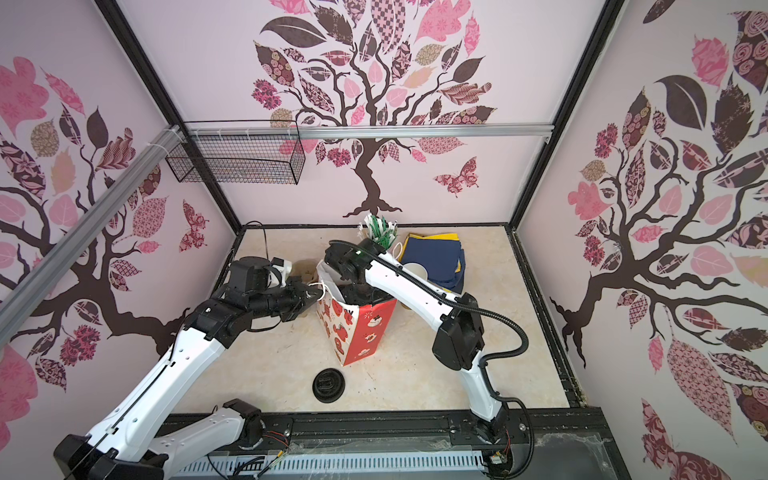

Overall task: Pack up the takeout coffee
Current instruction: 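Open the right gripper and release the cup inside the bag, then raise the right gripper out of the bag and draw it back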

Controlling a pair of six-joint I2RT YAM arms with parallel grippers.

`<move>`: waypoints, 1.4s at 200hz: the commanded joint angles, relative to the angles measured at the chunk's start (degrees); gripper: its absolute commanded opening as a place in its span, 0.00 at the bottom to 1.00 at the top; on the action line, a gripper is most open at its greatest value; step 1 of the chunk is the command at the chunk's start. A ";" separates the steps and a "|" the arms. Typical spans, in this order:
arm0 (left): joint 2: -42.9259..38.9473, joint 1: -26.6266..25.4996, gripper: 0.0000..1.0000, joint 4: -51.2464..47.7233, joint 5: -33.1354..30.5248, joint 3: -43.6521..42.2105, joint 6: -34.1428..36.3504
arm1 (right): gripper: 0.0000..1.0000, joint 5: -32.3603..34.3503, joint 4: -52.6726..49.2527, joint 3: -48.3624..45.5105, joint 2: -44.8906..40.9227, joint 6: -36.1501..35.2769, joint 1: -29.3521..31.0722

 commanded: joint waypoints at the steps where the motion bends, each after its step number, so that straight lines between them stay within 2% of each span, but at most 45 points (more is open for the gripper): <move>1: -1.21 1.07 0.00 -2.11 0.24 -0.21 1.77 | 0.84 2.26 -1.12 4.43 -3.20 1.71 0.40; 70: -1.87 3.47 0.00 -3.02 2.50 -1.31 3.92 | 0.83 -4.22 3.41 6.23 -4.02 -0.24 2.39; 151: -1.78 4.53 0.00 -3.17 3.56 -2.24 5.18 | 0.91 -6.77 11.01 3.98 -9.95 -4.13 2.46; 196: -1.87 4.71 0.00 -3.48 3.65 -2.42 5.33 | 0.86 -8.30 17.82 2.89 -14.36 -7.78 3.21; 217: -2.02 4.80 0.00 -3.49 3.56 -2.39 5.33 | 0.83 -5.26 19.66 3.03 -17.56 -9.19 3.73; 231: -2.20 4.80 0.00 -3.51 3.55 -2.53 5.24 | 0.81 0.15 19.55 2.77 -19.87 -9.54 3.70; 247: -2.31 4.80 0.00 -3.14 3.56 -2.93 4.94 | 0.79 5.95 19.16 -2.60 -22.76 -9.72 3.24; 269: -2.41 4.80 0.00 -2.65 3.96 -3.19 4.89 | 0.76 5.03 16.49 -8.45 -24.15 -7.02 -0.26; 280: -2.53 4.79 0.00 -2.70 3.99 -3.16 4.98 | 0.78 2.45 16.27 -11.00 -24.25 -6.68 -1.65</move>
